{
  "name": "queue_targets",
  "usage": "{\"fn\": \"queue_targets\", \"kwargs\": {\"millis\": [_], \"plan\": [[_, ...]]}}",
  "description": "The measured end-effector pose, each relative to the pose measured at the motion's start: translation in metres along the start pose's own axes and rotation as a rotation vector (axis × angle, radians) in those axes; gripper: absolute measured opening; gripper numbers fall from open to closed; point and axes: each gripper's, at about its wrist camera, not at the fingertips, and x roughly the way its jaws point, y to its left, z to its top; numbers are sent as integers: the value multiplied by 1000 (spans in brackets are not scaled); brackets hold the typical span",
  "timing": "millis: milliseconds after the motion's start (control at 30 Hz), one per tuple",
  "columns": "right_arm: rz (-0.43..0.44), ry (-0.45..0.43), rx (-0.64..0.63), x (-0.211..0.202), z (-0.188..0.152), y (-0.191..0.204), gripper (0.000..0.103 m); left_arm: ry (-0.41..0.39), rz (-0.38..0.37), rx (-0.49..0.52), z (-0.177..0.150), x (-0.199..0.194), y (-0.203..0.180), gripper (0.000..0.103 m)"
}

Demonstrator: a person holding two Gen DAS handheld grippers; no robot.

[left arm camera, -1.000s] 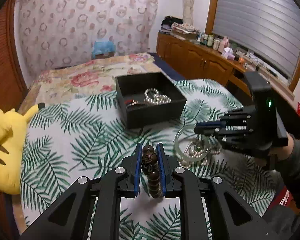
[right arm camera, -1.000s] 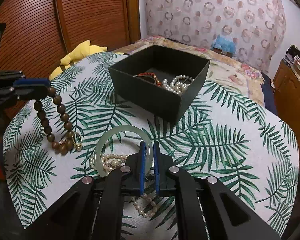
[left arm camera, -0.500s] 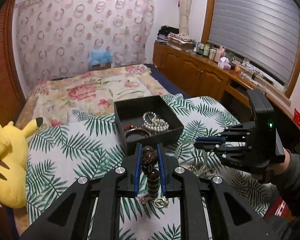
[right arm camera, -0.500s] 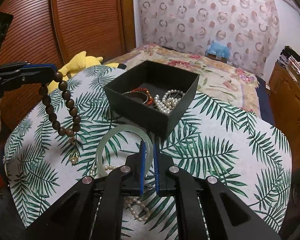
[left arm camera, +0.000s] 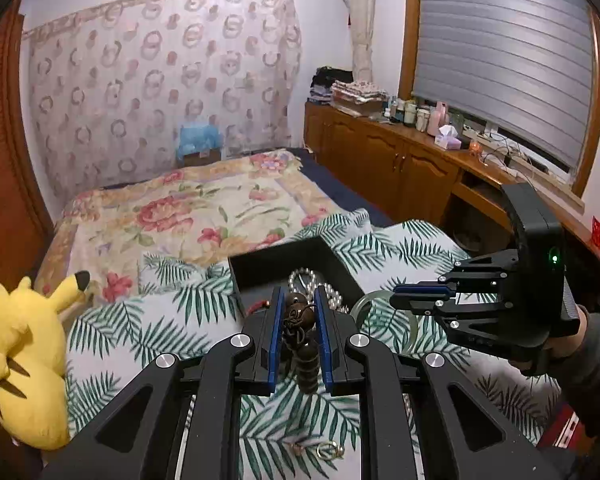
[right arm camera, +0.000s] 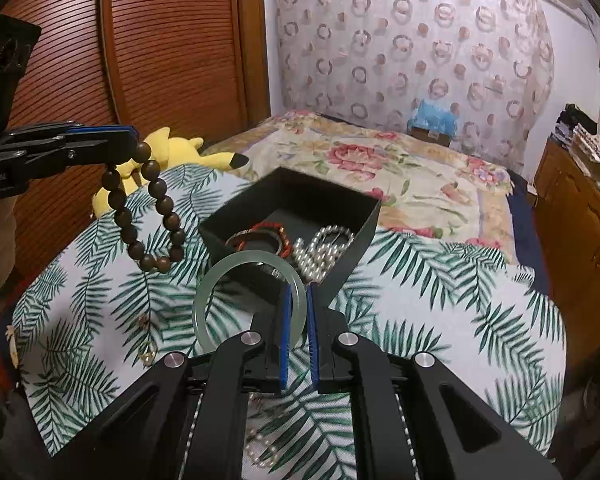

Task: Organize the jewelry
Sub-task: 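Carry the bead bracelet and jade bangle over the black box and open both tools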

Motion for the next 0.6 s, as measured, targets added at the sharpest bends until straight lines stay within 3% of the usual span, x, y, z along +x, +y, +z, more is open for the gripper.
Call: {"fn": "queue_targets", "kwargs": {"millis": [333,600], "plan": [[-43,-44,-9,18,35,-14,9,-18,17,17,18,14,5,14],[-35,-15,-22,51,45,-13,9,-3,32,-1,29,36,24,14]]}}
